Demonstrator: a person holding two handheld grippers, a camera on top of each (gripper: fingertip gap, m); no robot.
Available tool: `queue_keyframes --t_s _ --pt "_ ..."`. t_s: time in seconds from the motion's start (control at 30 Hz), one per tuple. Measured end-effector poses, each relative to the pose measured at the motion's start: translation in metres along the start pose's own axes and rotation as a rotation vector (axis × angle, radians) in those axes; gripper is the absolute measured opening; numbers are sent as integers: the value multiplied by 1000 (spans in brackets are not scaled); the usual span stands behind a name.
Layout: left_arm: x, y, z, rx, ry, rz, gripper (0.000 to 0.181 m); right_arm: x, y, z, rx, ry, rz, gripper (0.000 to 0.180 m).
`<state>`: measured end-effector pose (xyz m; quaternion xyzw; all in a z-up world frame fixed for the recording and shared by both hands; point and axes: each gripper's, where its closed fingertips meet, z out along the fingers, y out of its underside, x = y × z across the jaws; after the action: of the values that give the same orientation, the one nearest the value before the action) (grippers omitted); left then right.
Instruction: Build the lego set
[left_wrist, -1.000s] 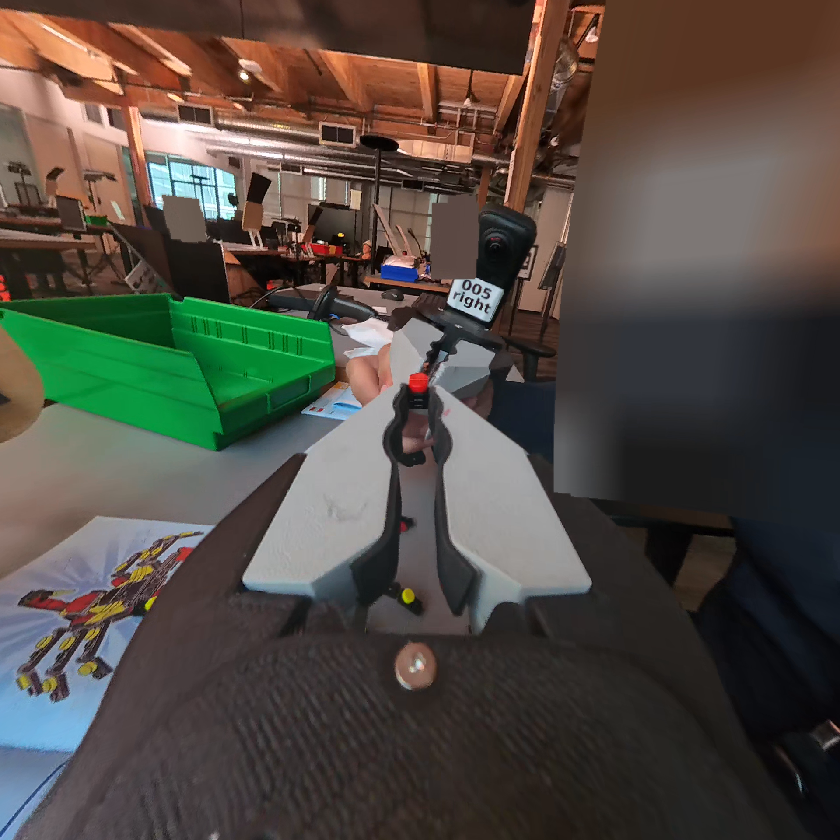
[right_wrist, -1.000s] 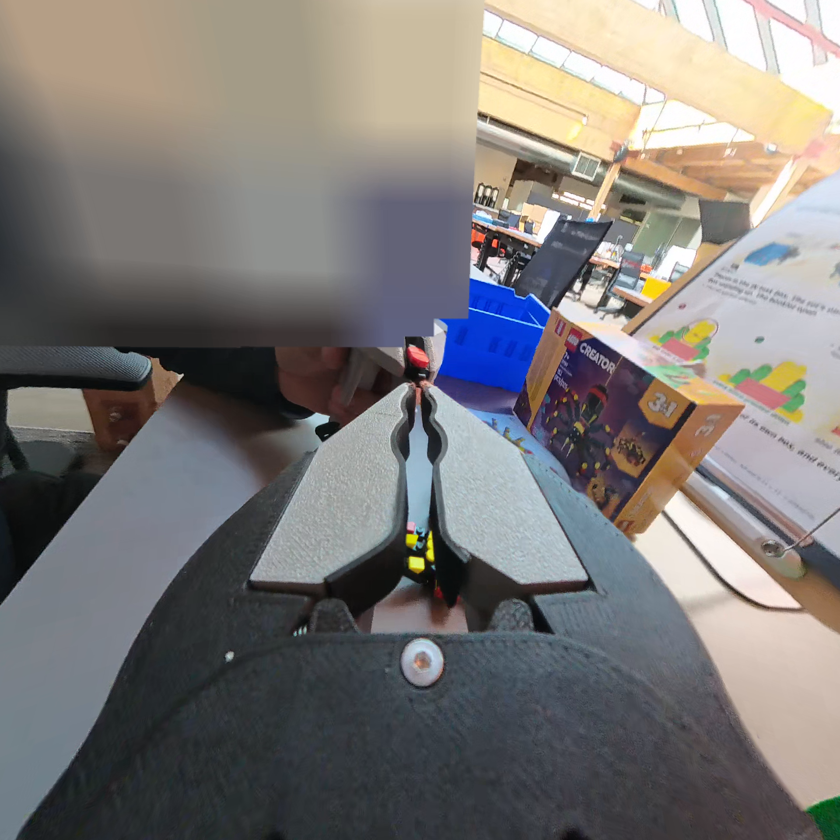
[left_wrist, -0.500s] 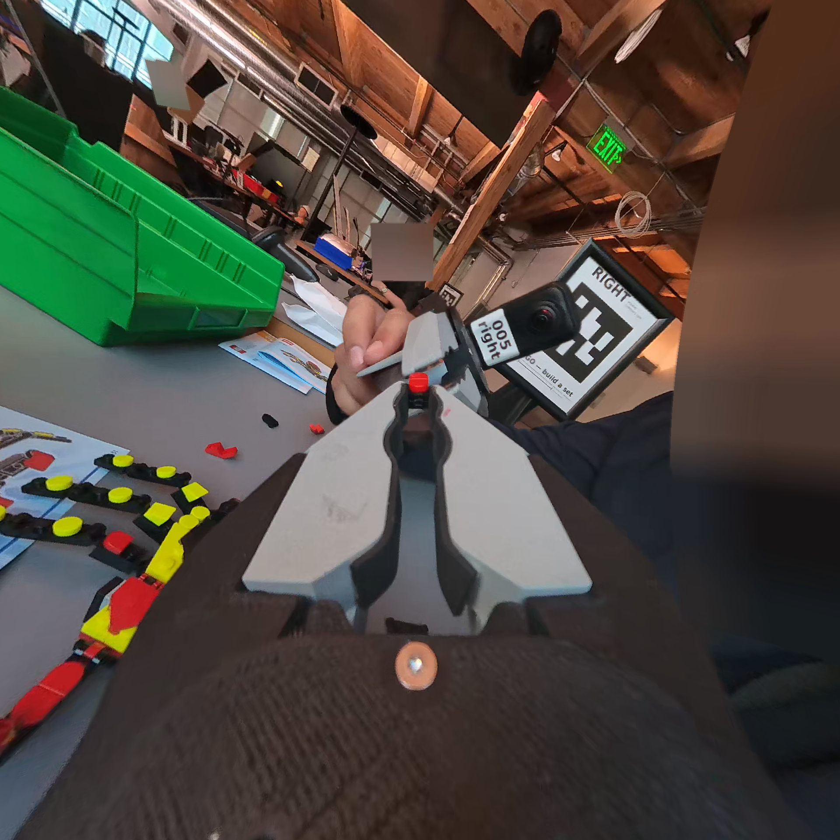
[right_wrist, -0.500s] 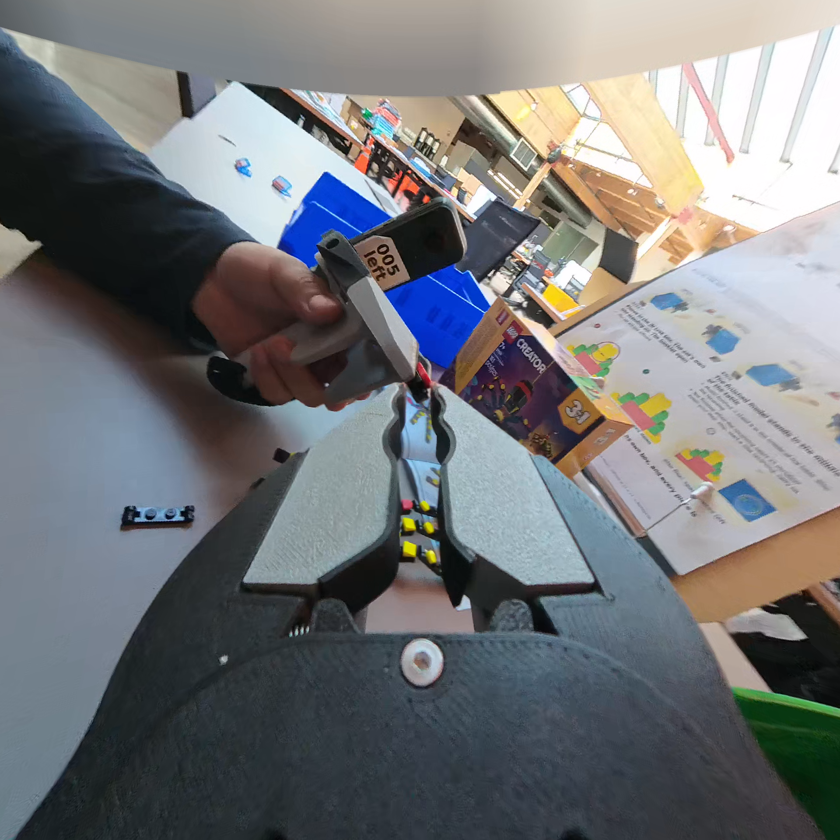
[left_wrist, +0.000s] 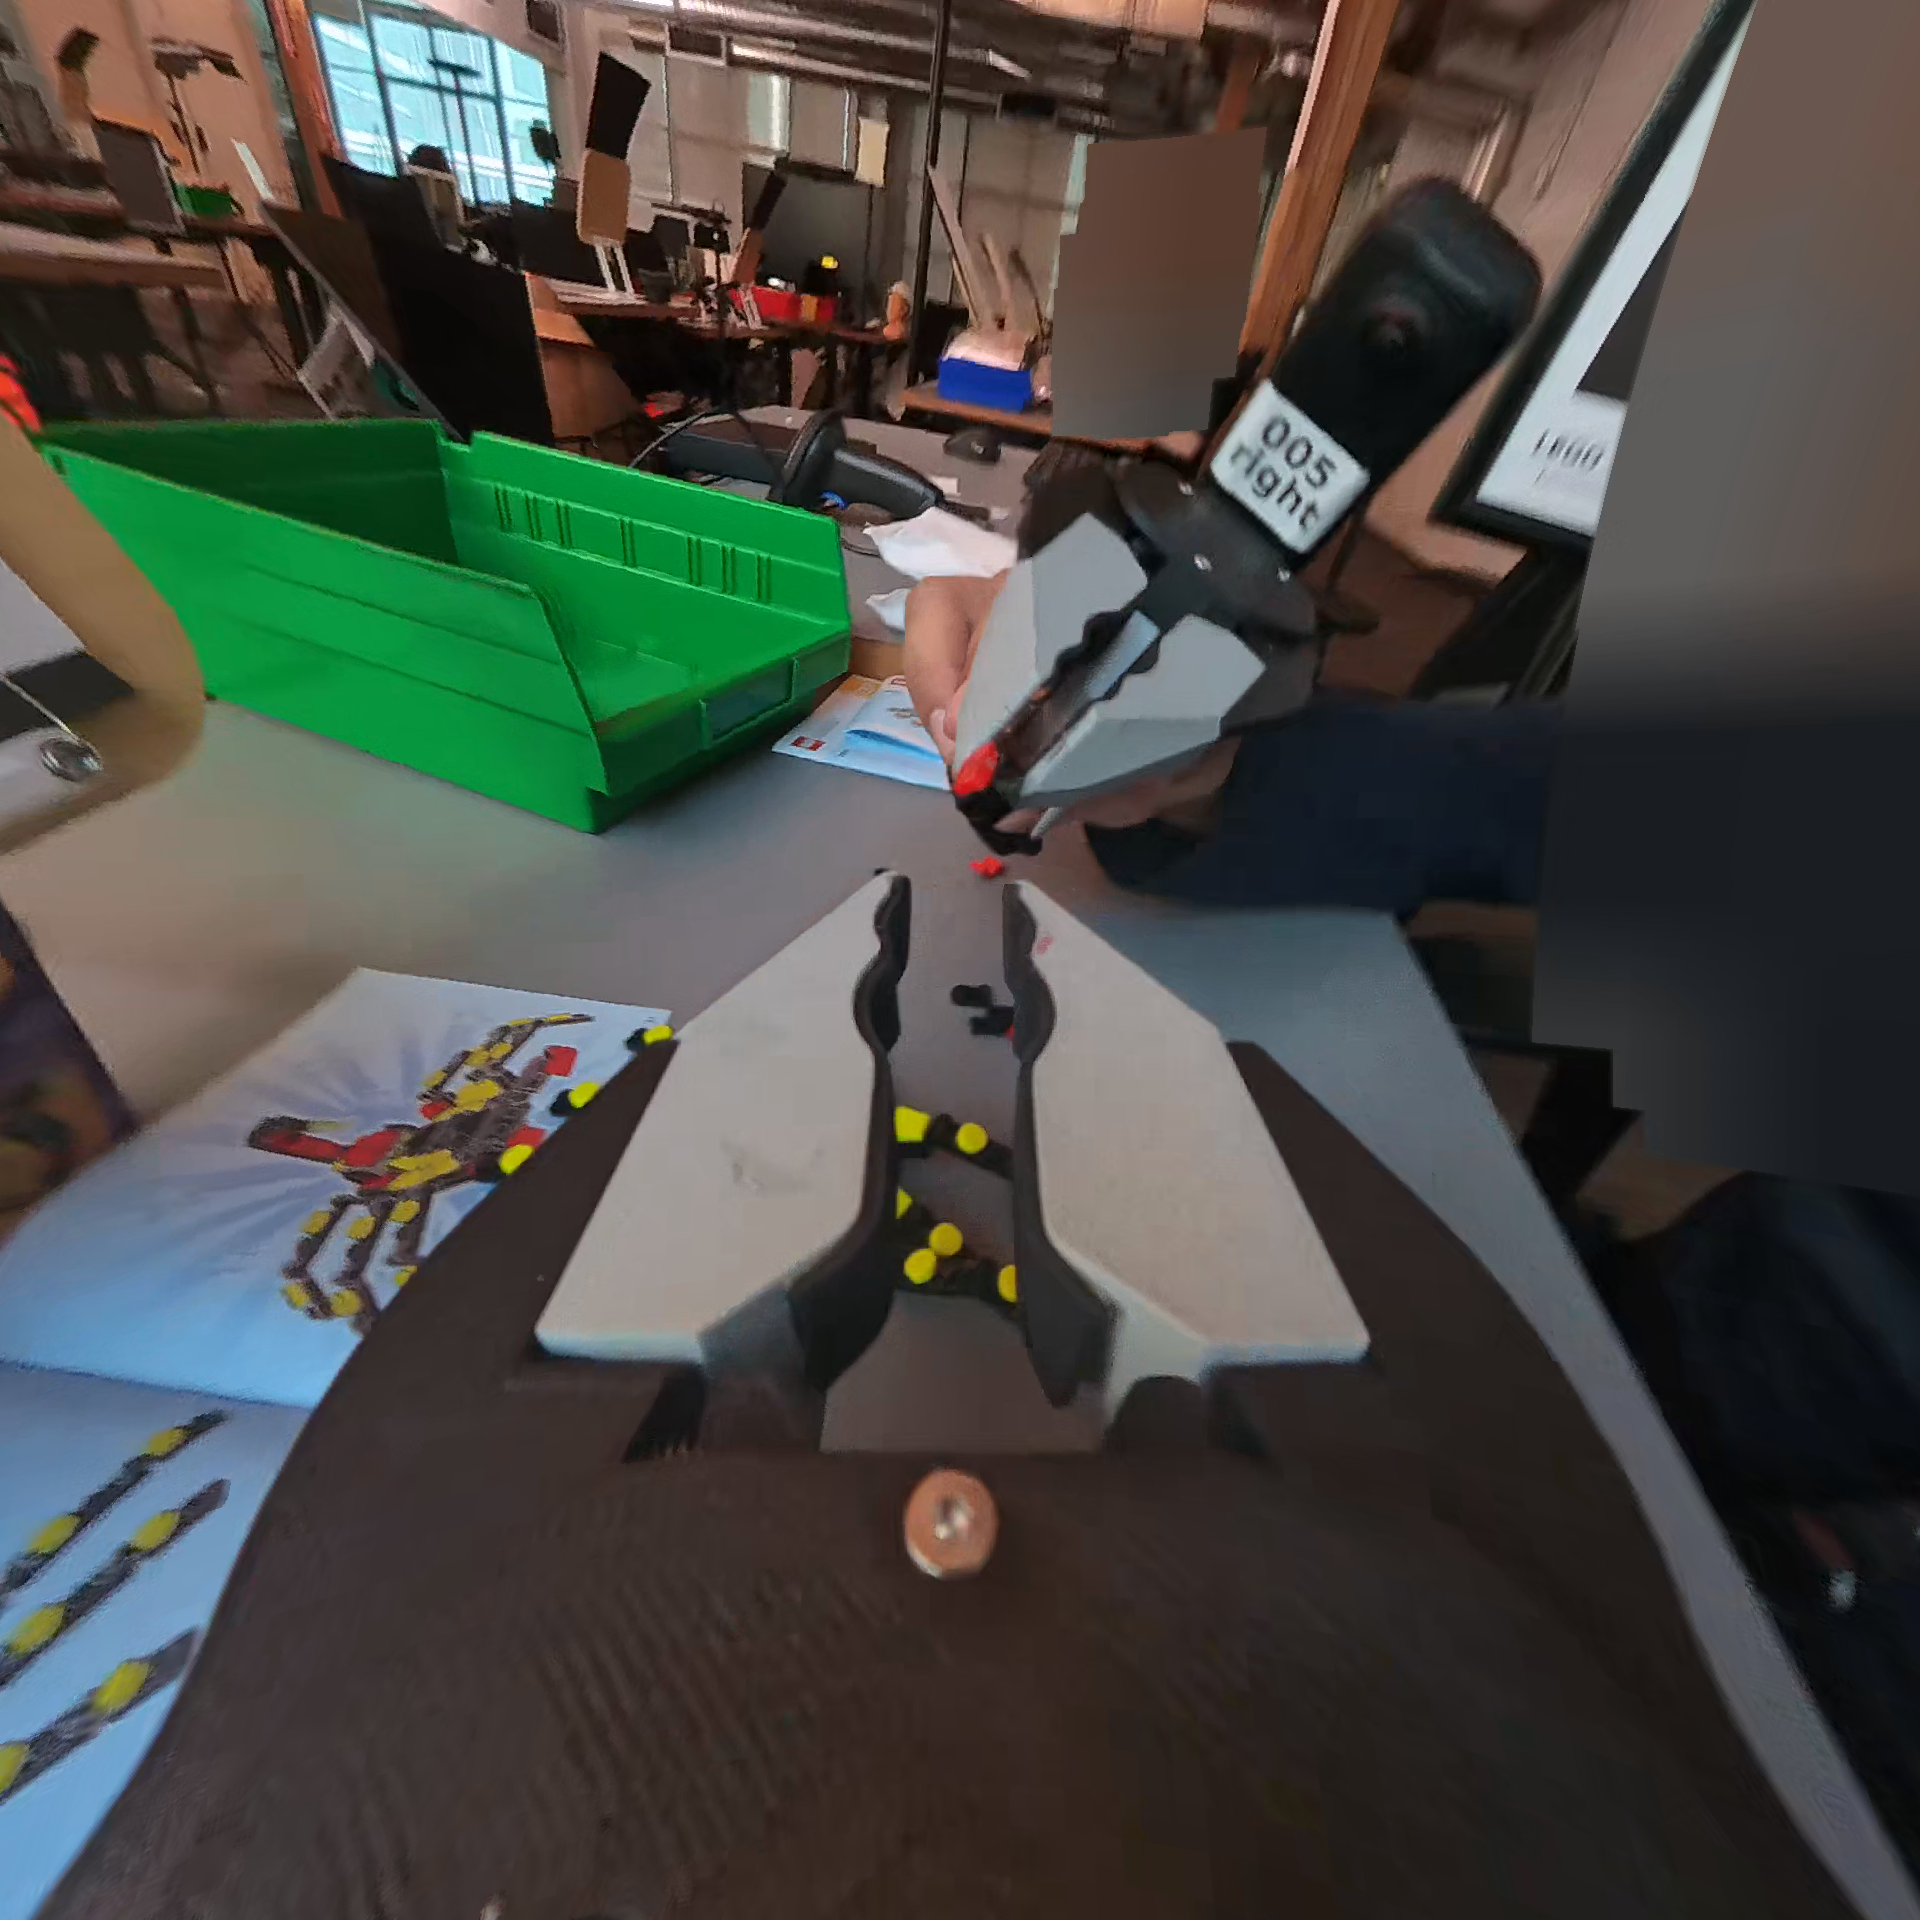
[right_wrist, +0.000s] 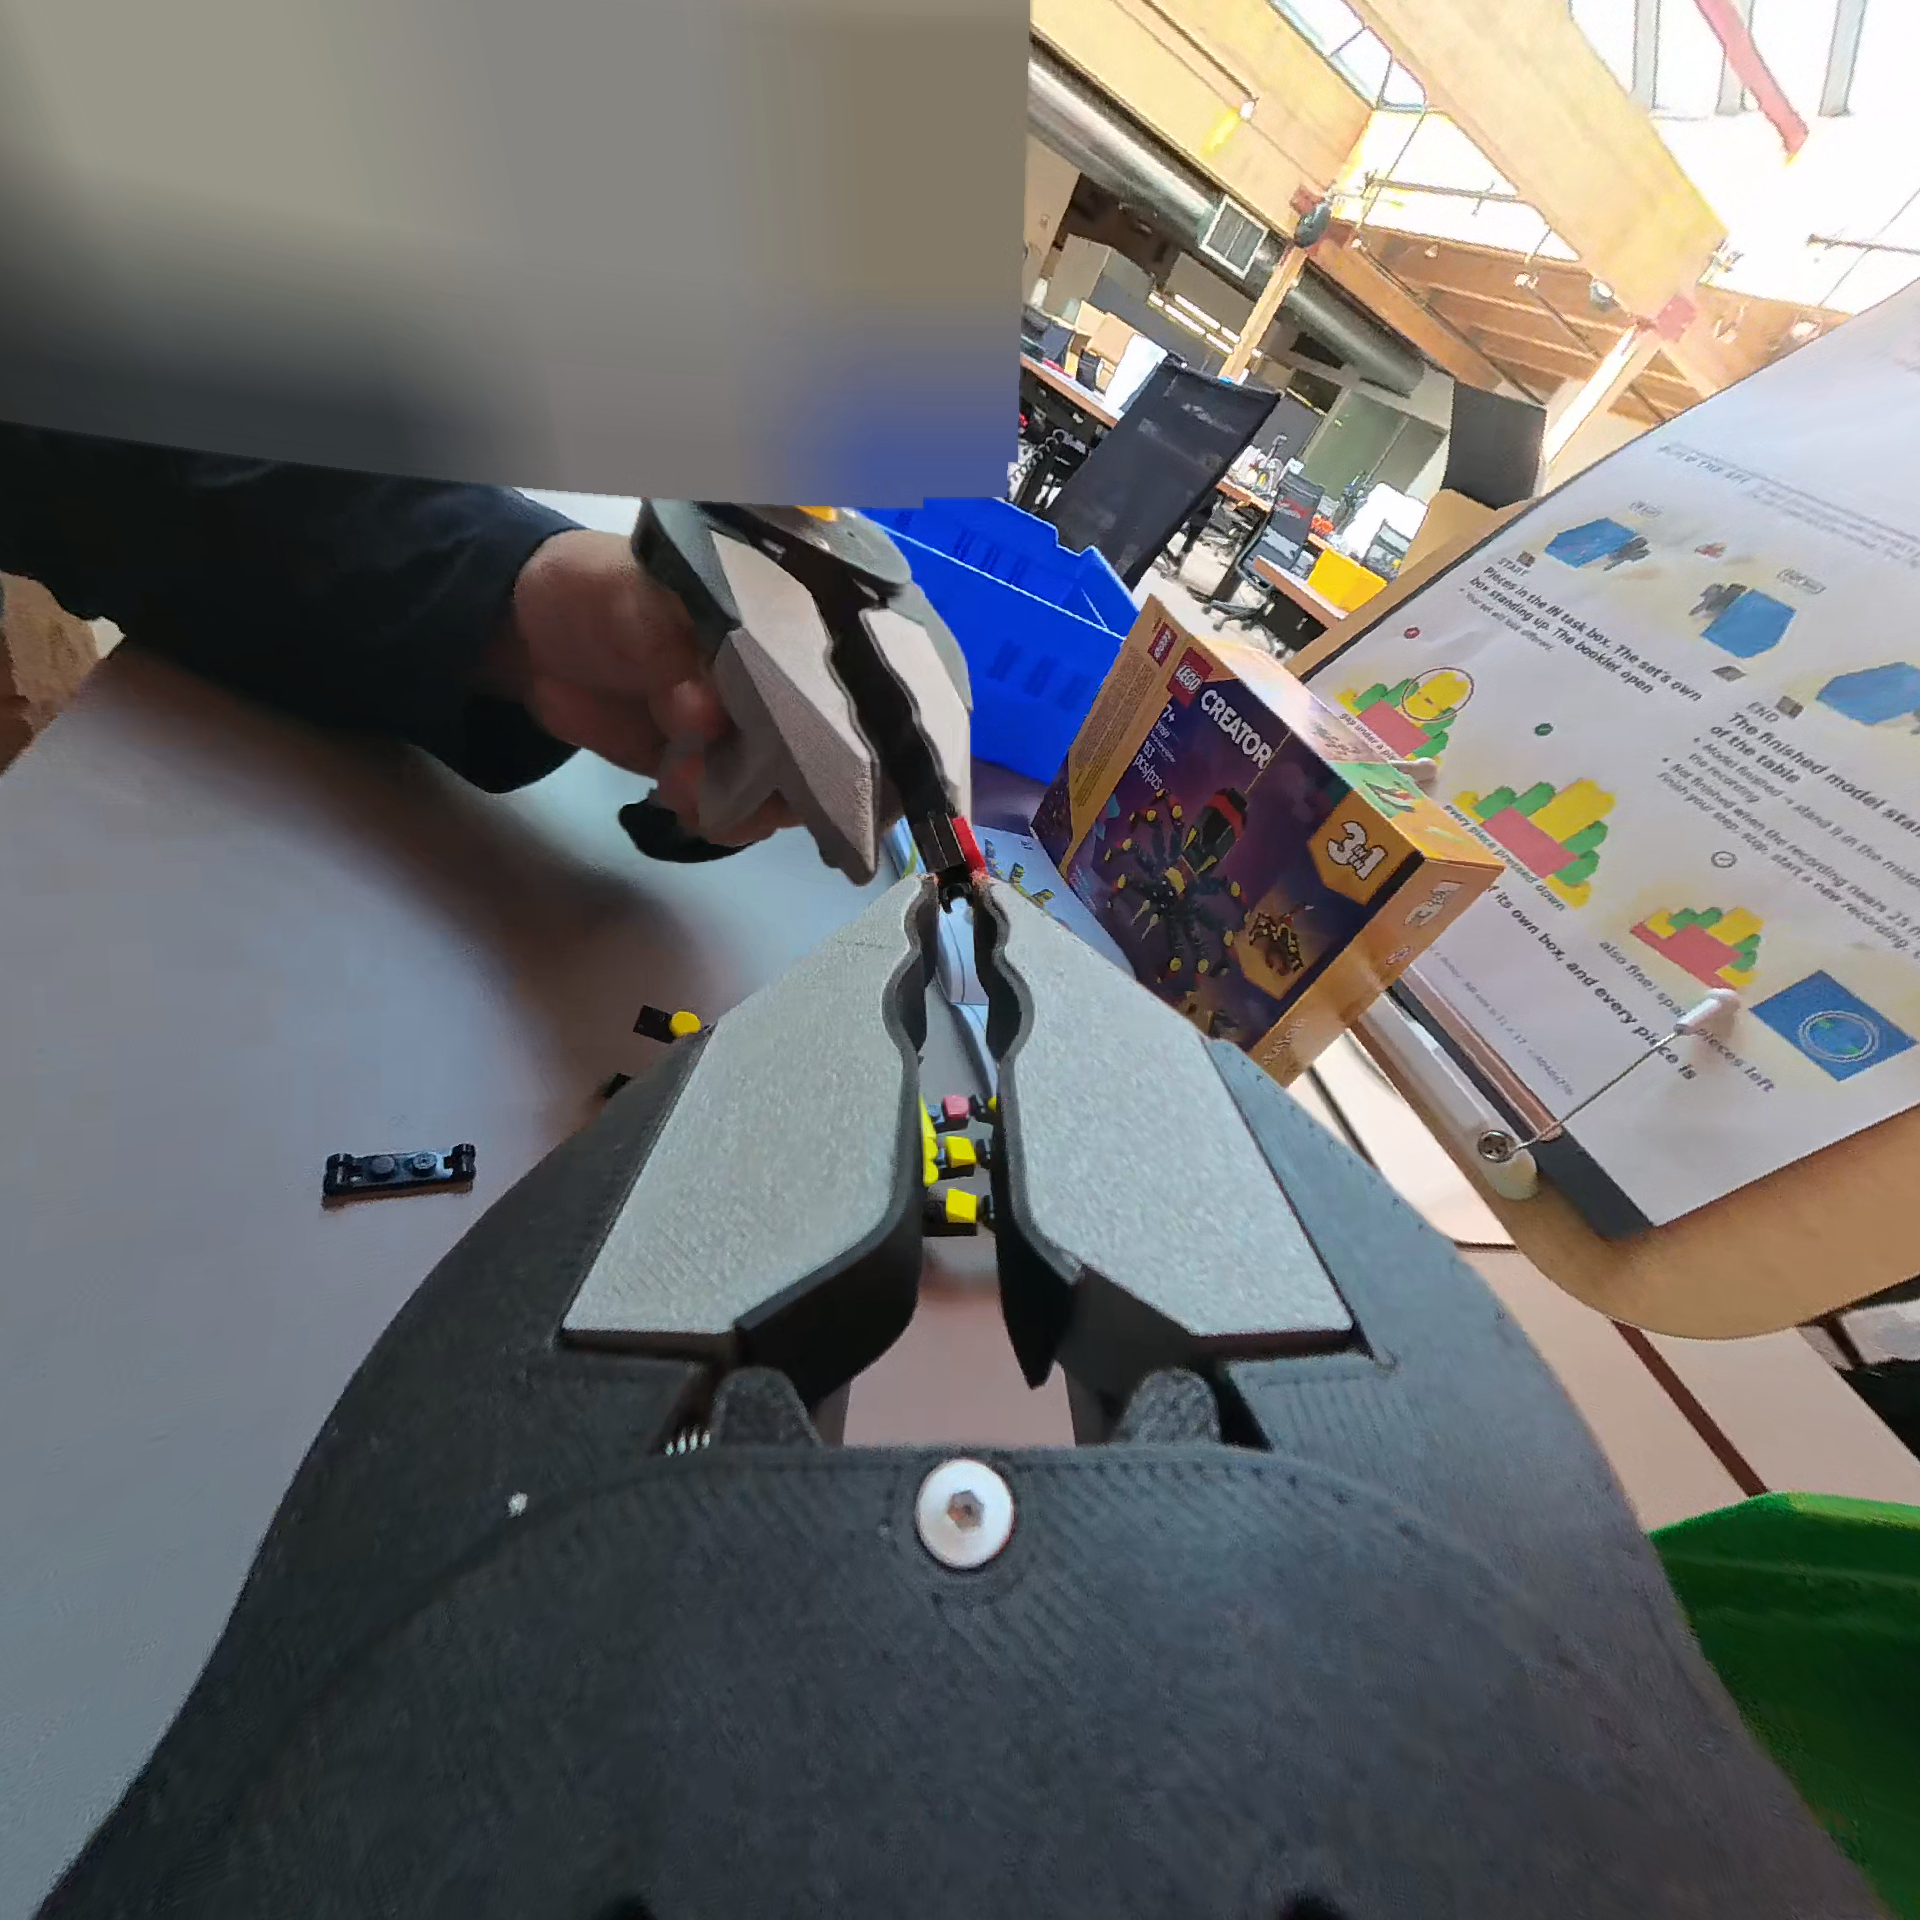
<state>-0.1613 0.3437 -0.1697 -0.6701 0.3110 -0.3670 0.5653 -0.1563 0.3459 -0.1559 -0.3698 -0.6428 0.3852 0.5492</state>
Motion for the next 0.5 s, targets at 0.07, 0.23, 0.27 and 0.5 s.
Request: queue_keyframes --t_s 0.07,0.23,0.27,0.5 --pt "5 -1 1 -14 -17 105 12 -1 3 0 -12 -21 18 2" --pt "2 -4 -4 -39 -97 267 8 -6 10 1 -41 -78 51 3" --pt "0 -3 -5 -47 -107 276 8 -7 11 1 -46 -91 61 2" --pt "6 4 -2 -83 -89 340 8 -14 18 0 -49 -176 152 3"
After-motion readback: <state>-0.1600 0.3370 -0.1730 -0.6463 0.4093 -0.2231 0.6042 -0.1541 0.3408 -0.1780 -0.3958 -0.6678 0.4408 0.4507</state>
